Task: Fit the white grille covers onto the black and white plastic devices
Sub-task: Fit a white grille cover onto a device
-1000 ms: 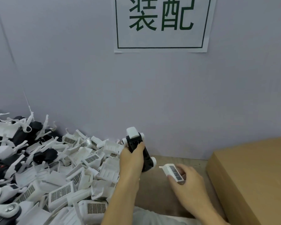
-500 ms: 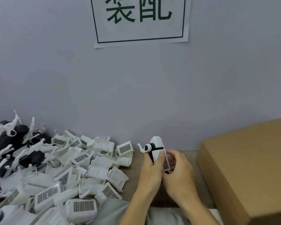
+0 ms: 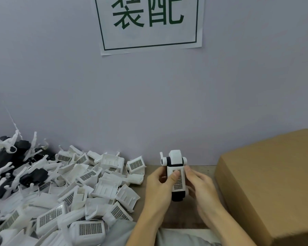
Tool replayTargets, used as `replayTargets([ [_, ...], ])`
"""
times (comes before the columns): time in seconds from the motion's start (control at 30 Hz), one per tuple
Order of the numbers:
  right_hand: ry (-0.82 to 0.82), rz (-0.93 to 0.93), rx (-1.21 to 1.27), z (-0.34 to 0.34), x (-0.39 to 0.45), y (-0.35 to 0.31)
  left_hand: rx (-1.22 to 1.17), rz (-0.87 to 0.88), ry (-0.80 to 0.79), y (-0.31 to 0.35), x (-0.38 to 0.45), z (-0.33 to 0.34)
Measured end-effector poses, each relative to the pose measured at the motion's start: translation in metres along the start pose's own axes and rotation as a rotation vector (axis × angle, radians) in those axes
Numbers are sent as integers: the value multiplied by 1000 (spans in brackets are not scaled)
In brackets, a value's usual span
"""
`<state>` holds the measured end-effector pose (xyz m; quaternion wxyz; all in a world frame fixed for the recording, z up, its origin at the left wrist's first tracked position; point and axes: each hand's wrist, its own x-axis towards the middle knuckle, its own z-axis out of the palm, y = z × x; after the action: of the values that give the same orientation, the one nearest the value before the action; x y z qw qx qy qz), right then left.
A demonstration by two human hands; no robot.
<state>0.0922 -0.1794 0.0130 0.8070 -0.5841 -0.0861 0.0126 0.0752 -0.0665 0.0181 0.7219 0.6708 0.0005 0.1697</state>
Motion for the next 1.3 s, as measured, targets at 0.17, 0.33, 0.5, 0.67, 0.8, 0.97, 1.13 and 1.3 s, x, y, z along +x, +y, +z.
replayTargets([
  [0.17, 7, -71, -114, 3, 0, 3, 20, 31, 6, 1, -3, 4],
  [0.33, 110, -108, -250, 9, 0, 5, 196, 104, 68, -1, 1, 3],
  [0.5, 52, -68, -127, 10, -1, 6, 68, 36, 91, 3, 0, 4],
  [0.67, 49, -14, -244, 9, 2, 10, -105, -183, 15, 3, -2, 0],
  [0.8, 127, -69, -362, 6, 2, 9, 147, -108, -34, 4, -4, 2],
  [0.97, 147, -95, -371, 5, 2, 3, 45, -111, 57, 3, -2, -1],
  [1.13, -2, -311, -729, 11, -6, 9, -305, -200, 209, 5, 6, -5],
  [1.3, 98, -269, -526, 10, -3, 4, -206, -167, 191, 18, 8, -11],
])
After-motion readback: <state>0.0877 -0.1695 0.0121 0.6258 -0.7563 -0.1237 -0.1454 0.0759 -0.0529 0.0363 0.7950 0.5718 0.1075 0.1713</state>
